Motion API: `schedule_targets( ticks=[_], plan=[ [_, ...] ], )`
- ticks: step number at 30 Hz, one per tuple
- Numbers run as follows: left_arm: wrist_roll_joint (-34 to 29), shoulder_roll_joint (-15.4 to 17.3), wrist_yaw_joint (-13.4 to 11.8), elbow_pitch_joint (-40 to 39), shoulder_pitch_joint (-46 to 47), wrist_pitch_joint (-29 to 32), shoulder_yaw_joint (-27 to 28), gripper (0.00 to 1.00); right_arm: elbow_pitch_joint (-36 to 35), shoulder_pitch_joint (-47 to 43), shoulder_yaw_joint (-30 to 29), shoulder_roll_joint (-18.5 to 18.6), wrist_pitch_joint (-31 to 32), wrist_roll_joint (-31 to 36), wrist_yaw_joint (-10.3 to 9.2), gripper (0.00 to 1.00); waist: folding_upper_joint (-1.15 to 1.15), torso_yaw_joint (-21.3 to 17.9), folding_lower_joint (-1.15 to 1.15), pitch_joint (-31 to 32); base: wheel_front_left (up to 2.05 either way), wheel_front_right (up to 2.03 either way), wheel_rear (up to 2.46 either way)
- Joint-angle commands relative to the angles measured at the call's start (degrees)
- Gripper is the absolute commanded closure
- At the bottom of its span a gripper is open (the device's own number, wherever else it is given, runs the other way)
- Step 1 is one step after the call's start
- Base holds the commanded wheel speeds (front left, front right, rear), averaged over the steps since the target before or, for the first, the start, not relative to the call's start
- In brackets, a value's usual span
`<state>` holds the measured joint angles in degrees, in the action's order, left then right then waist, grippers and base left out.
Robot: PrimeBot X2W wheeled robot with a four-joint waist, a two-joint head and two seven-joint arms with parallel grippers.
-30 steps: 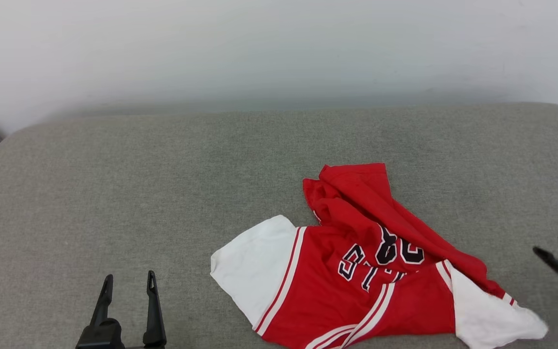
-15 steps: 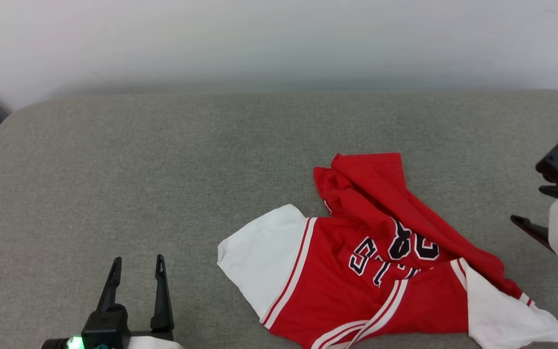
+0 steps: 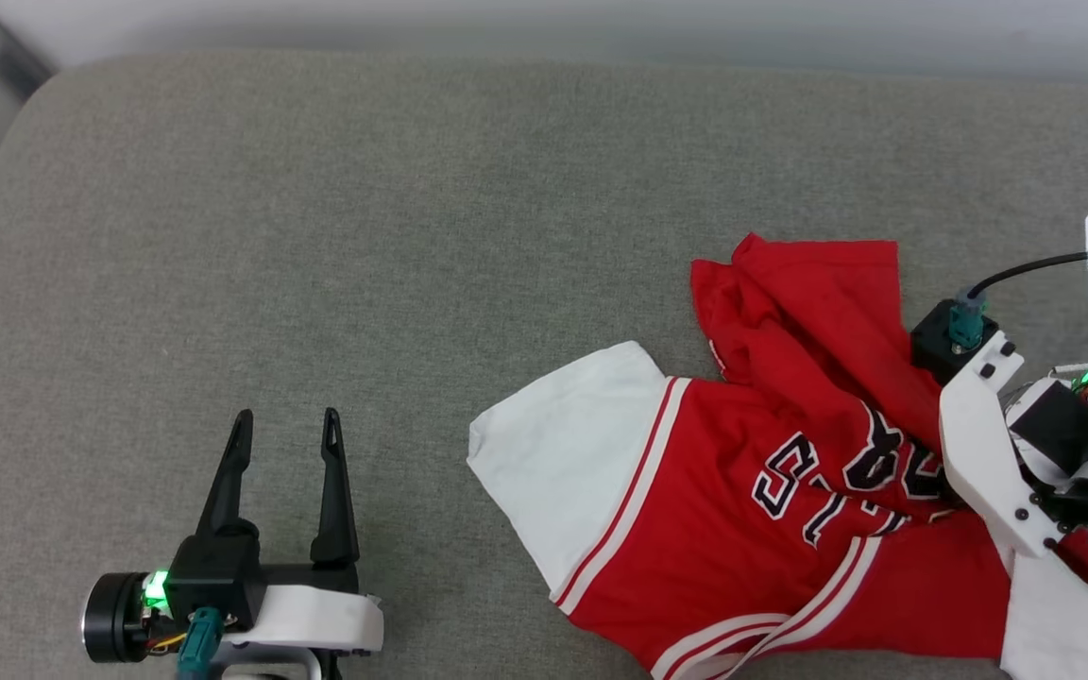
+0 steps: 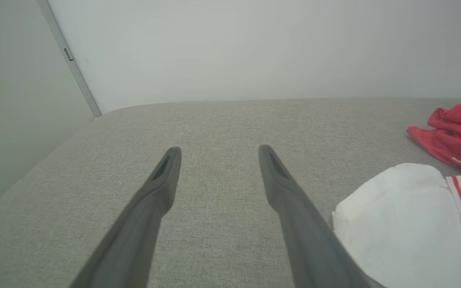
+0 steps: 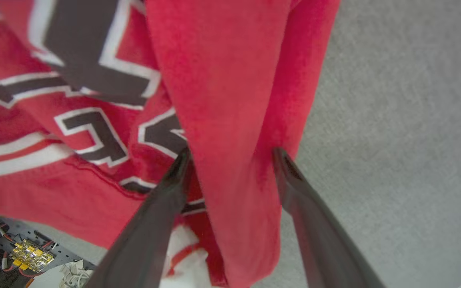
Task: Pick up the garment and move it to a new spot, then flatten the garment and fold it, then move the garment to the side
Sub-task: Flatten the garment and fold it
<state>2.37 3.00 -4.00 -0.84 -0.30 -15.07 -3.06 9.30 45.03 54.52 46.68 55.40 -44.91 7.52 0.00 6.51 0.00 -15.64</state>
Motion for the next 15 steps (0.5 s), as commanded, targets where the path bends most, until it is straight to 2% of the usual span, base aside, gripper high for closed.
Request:
schedule_targets(
  ticks=[1, 7, 8, 12, 15],
  plan=[
    [0.4, -0.1, -0.1, -0.2, 1.0, -0.1, -0.1, 0.00, 1.0, 0.8, 0.8, -0.5, -0.5, -0.1, -0.06, 0.00, 0.00, 1.3, 0.00, -2.0, 0.00, 0.00, 0.00],
    [0.6, -0.1, -0.1, 0.6, 2.4, -0.1, -0.8, 0.00, 5.9, -0.2, 8.3, -2.9, -3.9, -1.2, -0.07, 0.00, 0.00, 2.1, 0.00, -3.3, 0.00, 0.00, 0.00],
    [0.6, -0.1, -0.1, 0.7, 2.6, -0.1, -0.8, 0.00, 6.0, 0.5, 9.2, -2.8, -5.0, -1.0, -0.08, 1.00, 0.00, 2.1, 0.00, -3.2, 0.00, 0.00, 0.00],
    [0.7, -0.1, -0.1, 1.5, 2.6, -0.1, -0.8, 0.00, 5.9, 5.2, 10.5, -2.1, -9.9, -0.7, -0.08, 1.00, 0.00, 2.3, 0.00, -2.0, 0.00, 0.00, 0.00],
    [0.8, -0.1, -0.1, 1.7, 2.1, -0.1, -0.9, 0.00, 6.3, 9.7, 10.7, -2.9, -14.7, -0.8, -0.07, 1.00, 0.00, 2.3, 0.00, -1.1, 0.00, 0.00, 0.00]
  ],
)
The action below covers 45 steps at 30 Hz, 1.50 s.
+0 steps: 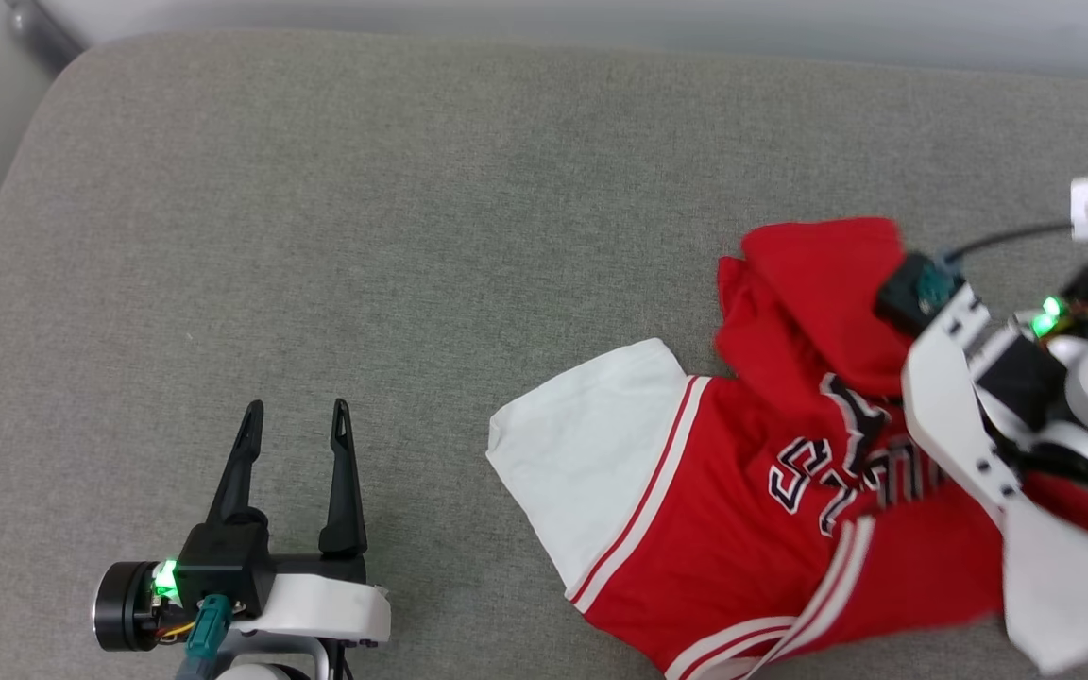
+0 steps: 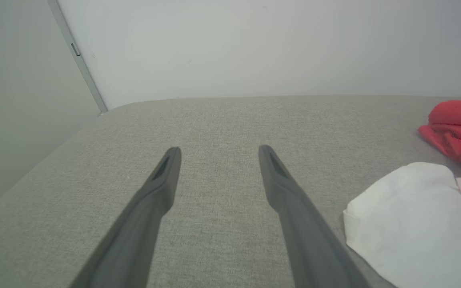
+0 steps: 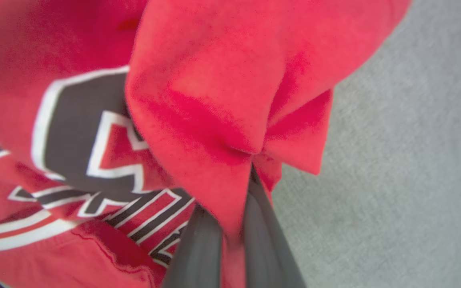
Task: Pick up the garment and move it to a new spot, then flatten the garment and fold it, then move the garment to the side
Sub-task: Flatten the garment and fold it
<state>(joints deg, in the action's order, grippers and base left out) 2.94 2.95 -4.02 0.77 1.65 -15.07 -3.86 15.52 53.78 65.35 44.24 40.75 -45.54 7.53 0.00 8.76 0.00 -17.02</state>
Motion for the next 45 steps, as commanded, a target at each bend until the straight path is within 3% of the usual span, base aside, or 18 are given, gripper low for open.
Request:
schedule_targets(
  ticks=[1, 8, 14, 15, 17, 25, 32, 38, 45],
  plan=[
    [0.2, -0.1, -0.1, 0.1, 0.1, -0.1, -0.1, 0.00, 0.5, 2.1, 0.0, -1.0, -1.4, -0.3, -0.08, 1.00, 0.00, 0.1, 0.00, 0.4, 0.00, 0.00, 0.00],
    [0.3, -0.1, 0.1, -0.3, 0.1, -0.1, -0.1, 0.00, 7.4, 8.1, 2.2, -9.4, -9.2, -0.3, -0.08, 1.00, 0.00, 0.4, 0.00, 0.3, 0.00, 0.00, 0.00],
    [0.6, -0.1, -0.4, 0.1, 0.6, -0.1, -0.7, 0.00, 17.9, 5.3, 5.9, -15.4, -9.0, -2.0, -0.07, 1.00, 0.00, 0.8, 0.00, -0.1, 0.00, 0.00, 0.00],
    [0.6, -0.1, -0.4, 0.3, 0.6, -0.1, -0.7, 0.00, 18.9, 4.9, 6.2, -15.9, -10.1, -2.2, -0.07, 0.82, 0.00, 0.8, 0.00, 0.1, 0.00, 0.00, 0.00],
    [0.5, -0.1, -0.5, 0.6, 0.2, -0.1, -0.2, 0.00, 20.1, 4.2, 6.4, -16.7, -12.7, -3.1, -0.07, 0.00, 0.00, 0.3, 0.00, 0.9, 0.00, 0.00, 0.00],
    [-0.2, 2.6, 1.4, 3.7, 1.8, -0.1, 1.9, 0.00, 19.3, 4.3, 4.7, -13.6, -32.8, 0.7, -0.07, 0.00, 0.00, -2.8, 0.00, 6.8, 0.00, 0.00, 0.00],
    [1.0, 6.5, 4.2, 8.7, 6.3, -0.1, 3.8, 0.00, 20.0, 0.2, -7.7, -12.6, -51.9, 6.3, -0.07, 0.00, 0.00, -6.3, 0.00, 10.8, 0.00, 0.00, 0.00],
    [-0.2, 11.7, 8.6, 12.9, 13.2, 4.8, 1.3, 0.00, 15.7, -7.7, -25.9, -13.5, -55.8, 15.2, -0.07, 0.00, 0.00, -8.3, 0.00, 11.8, 0.00, 0.00, 0.00],
    [2.3, 16.7, 11.2, 14.5, 21.1, 15.1, -4.6, 0.00, 2.3, -23.0, -46.2, -18.1, -55.9, 27.1, -0.06, 0.00, 0.00, -9.8, 0.00, 11.9, 0.00, 0.00, 0.00]
  ],
)
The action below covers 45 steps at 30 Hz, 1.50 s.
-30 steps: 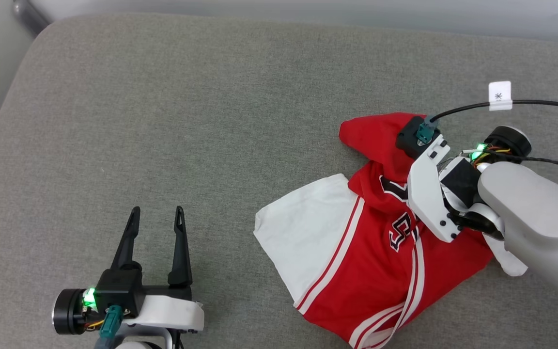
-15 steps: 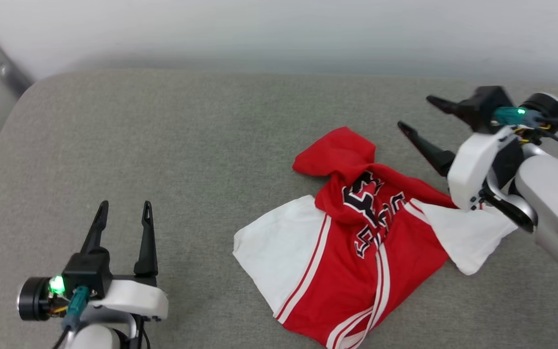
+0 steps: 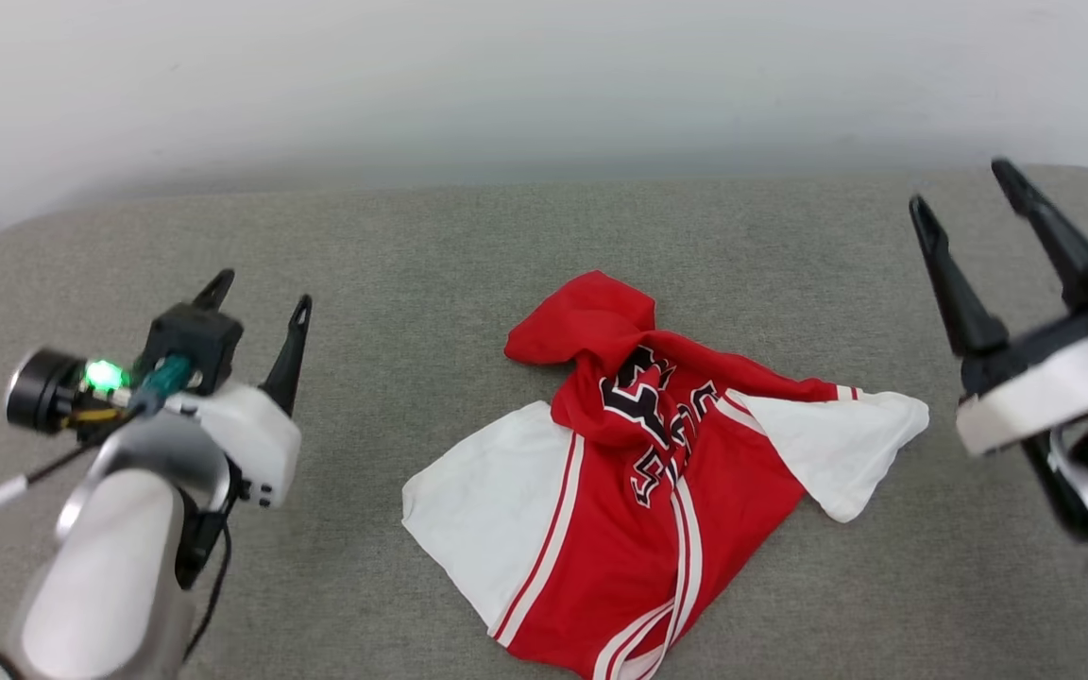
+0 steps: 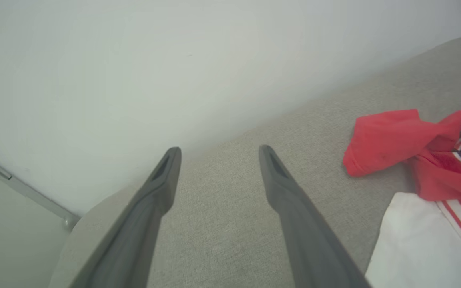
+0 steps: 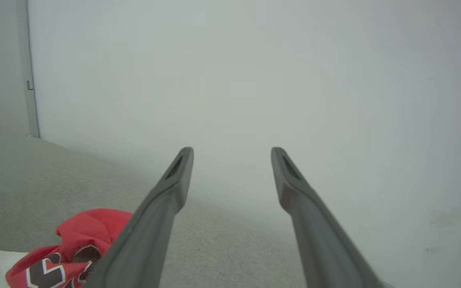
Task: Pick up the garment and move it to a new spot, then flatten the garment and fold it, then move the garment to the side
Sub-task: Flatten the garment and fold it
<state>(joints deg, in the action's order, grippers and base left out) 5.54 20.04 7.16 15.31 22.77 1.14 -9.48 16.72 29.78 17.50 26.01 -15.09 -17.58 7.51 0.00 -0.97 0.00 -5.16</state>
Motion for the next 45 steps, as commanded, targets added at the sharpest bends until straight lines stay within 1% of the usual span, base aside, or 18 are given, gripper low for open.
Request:
schedule_targets(
  ticks=[1, 4, 7, 9, 13, 16, 19, 22, 24, 29, 33, 38, 39, 40, 42, 45],
  plan=[
    [0.2, 0.8, 0.1, 0.1, 1.4, 0.8, -0.7, 0.00, -0.9, -1.5, -0.8, -1.0, -0.1, 0.7, -0.04, 0.00, 0.00, -0.2, 0.00, 0.0, 0.00, 0.00, 0.00],
    [4.1, 4.0, 0.2, -0.4, 5.0, 6.2, -8.0, 0.00, -6.2, -8.8, -6.3, -4.4, -0.1, 4.0, -0.04, 0.00, 0.00, -0.5, 0.00, -0.2, 0.00, 0.00, 0.00],
    [9.7, 7.7, 0.2, -1.3, 9.3, 12.6, -15.1, 0.00, -10.7, -14.5, -10.5, -7.7, -0.1, 6.0, -0.05, 0.00, 0.00, -0.9, 0.00, -0.8, 0.00, 0.00, 0.00],
    [14.1, 9.9, 0.2, -2.0, 12.0, 17.1, -20.0, 0.00, -12.6, -17.4, -12.1, -9.1, -0.1, 7.0, -0.04, 0.00, 0.00, -1.2, 0.00, -1.6, 0.00, 0.00, 0.00],
    [23.7, 14.4, 0.2, -3.7, 17.2, 27.6, -29.5, 0.00, -14.9, -21.4, -14.1, -11.6, -0.1, 8.7, -0.05, 0.00, 0.00, -2.0, 0.00, -3.1, 0.00, 0.00, 0.00],
    [29.2, 17.4, 0.2, -5.2, 20.5, 34.8, -36.8, 0.00, -15.7, -22.8, -14.7, -12.9, -0.1, 9.5, -0.04, 0.00, 0.00, -2.7, 0.00, -4.3, 0.00, 0.00, 0.00],
    [33.6, 19.9, 0.2, -6.5, 23.9, 40.9, -43.3, 0.00, -16.2, -22.8, -14.2, -13.4, -0.1, 10.5, -0.05, 0.00, 0.00, -3.4, 0.00, -5.5, 0.00, 0.00, 0.00],
    [38.2, 20.7, 0.2, -6.9, 26.7, 45.3, -48.7, 0.00, -16.2, -21.9, -13.6, -13.5, -0.1, 11.3, -0.05, 0.00, 0.00, -4.0, 0.00, -6.8, 0.00, 0.00, 0.00],
    [39.8, 21.1, 0.2, -6.8, 28.9, 47.5, -52.3, 0.00, -16.0, -21.2, -13.0, -13.6, -0.1, 11.7, -0.05, 0.00, 0.00, -4.4, 0.00, -7.6, 0.00, 0.00, 0.00],
    [42.7, 21.0, 0.2, -5.3, 32.6, 50.1, -60.1, 0.00, -15.5, -19.8, -11.8, -14.0, -0.1, 12.1, -0.05, 0.00, 0.00, -5.4, 0.00, -9.7, 0.00, 0.00, 0.00],
    [42.5, 20.4, 0.2, -4.5, 33.6, 49.9, -63.1, 0.00, -15.1, -18.9, -10.9, -14.3, -0.1, 12.6, -0.05, 0.00, 0.00, -6.1, 0.00, -11.1, 0.00, 0.00, 0.00],
    [41.6, 20.2, 0.2, -3.5, 31.2, 50.7, -64.2, 0.00, -14.2, -18.8, -10.2, -14.5, -0.1, 12.9, -0.05, 0.00, 0.00, -6.3, 0.00, -11.4, 0.00, 0.00, 0.00],
    [41.2, 20.2, 0.2, -3.8, 30.4, 51.2, -64.3, 0.65, -13.9, -18.9, -10.1, -14.4, -0.1, 12.8, -0.05, 0.00, 0.00, -6.2, 0.00, -11.3, 0.00, 0.00, 0.00],
    [41.2, 20.3, 0.2, -4.2, 30.0, 51.2, -64.3, 1.00, -13.6, -19.0, -10.1, -14.2, -0.1, 12.8, -0.05, 0.00, 0.00, -6.0, 0.00, -11.0, 0.00, 0.00, 0.00],
    [41.6, 20.4, 0.2, -4.5, 30.0, 49.7, -64.2, 1.00, -13.1, -19.0, -10.4, -13.7, -0.1, 12.5, -0.05, 0.00, 0.00, -5.3, 0.00, -10.3, 0.00, 0.00, 0.00],
    [43.8, 21.2, 0.1, -3.8, 30.5, 45.2, -63.9, 1.00, -12.9, -18.5, -10.7, -12.5, -0.1, 12.2, -0.05, 0.00, 0.00, -4.6, 0.00, -8.7, 0.00, 0.00, 0.00]
  ],
)
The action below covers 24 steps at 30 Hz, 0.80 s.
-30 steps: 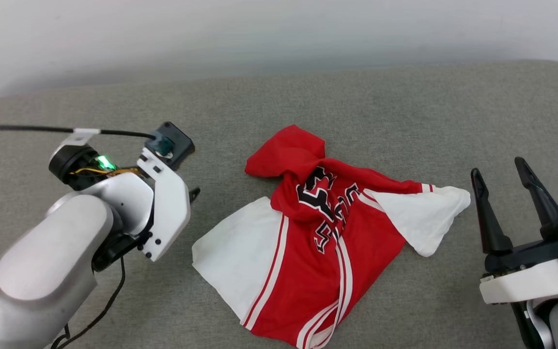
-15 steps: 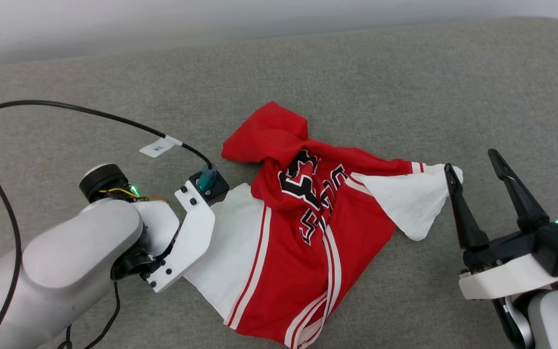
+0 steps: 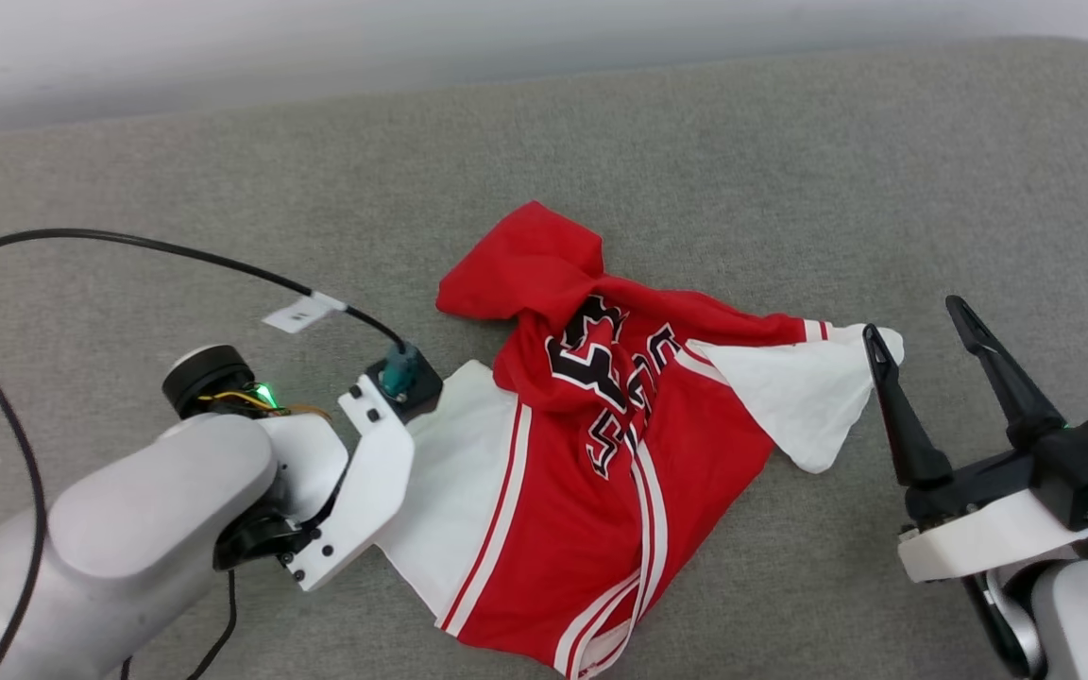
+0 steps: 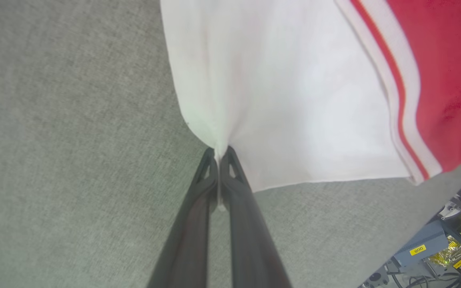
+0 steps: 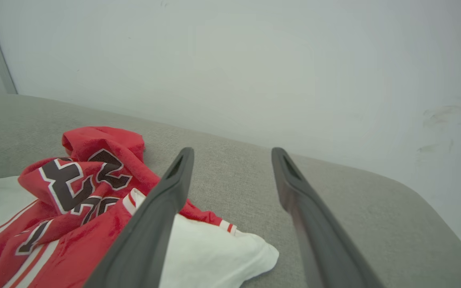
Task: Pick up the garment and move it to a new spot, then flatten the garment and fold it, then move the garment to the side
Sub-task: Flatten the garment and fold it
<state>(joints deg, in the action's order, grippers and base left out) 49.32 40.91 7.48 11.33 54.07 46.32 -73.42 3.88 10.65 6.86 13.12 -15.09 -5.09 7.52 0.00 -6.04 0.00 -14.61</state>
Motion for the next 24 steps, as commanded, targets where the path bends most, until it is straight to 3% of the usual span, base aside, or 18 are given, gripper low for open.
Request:
schedule_targets(
  ticks=[1, 5, 9, 12, 18, 21, 24],
  plan=[
    [0.9, 0.6, -0.2, 0.4, -0.9, -1.5, 0.0, 1.00, 0.1, 1.1, 0.1, 1.3, -0.1, -0.3, -0.06, 0.00, 0.00, 0.7, 0.00, 1.3, 0.00, 0.00, 0.00],
    [2.7, 2.7, -0.2, 0.3, -1.1, -6.7, 0.2, 1.00, -0.1, 3.4, 0.6, 5.7, 2.1, -1.4, -0.06, 0.00, 0.00, 1.8, 0.00, 3.7, 0.00, 0.00, 0.00],
    [3.2, 4.6, -0.2, -1.0, -1.9, -10.4, 0.3, 1.00, -0.8, 6.9, 4.7, 13.5, 9.9, -4.8, -0.06, 0.00, 0.00, 3.1, 0.00, 5.6, 0.00, 0.00, 0.00],
    [3.4, 5.4, -0.3, -1.8, -2.5, -12.0, 0.8, 1.00, -1.8, 9.9, 10.9, 20.8, 18.7, -9.9, -0.06, 0.00, 0.00, 4.1, 0.00, 6.3, 0.00, 0.00, 0.00],
    [2.7, 6.6, -1.6, -4.0, -3.1, -13.8, 1.2, 1.00, -7.4, 17.0, 28.5, 35.7, 42.4, -25.9, -0.06, 0.00, 0.00, 5.8, 0.00, 5.8, 0.00, 0.00, 0.00],
    [2.5, 6.5, -2.0, -4.9, -2.7, -14.4, 1.6, 1.00, -8.7, 20.8, 34.4, 39.0, 50.8, -31.1, -0.06, 0.00, 0.00, 6.6, 0.00, 4.5, 0.00, 0.00, 0.00],
    [1.7, 6.2, -2.2, -5.3, -1.6, -14.8, 1.8, 1.00, -7.9, 24.2, 38.9, 39.6, 56.4, -34.2, -0.06, 0.00, 0.00, 7.6, 0.00, 3.0, 0.00, 0.00, 0.00]
  ],
)
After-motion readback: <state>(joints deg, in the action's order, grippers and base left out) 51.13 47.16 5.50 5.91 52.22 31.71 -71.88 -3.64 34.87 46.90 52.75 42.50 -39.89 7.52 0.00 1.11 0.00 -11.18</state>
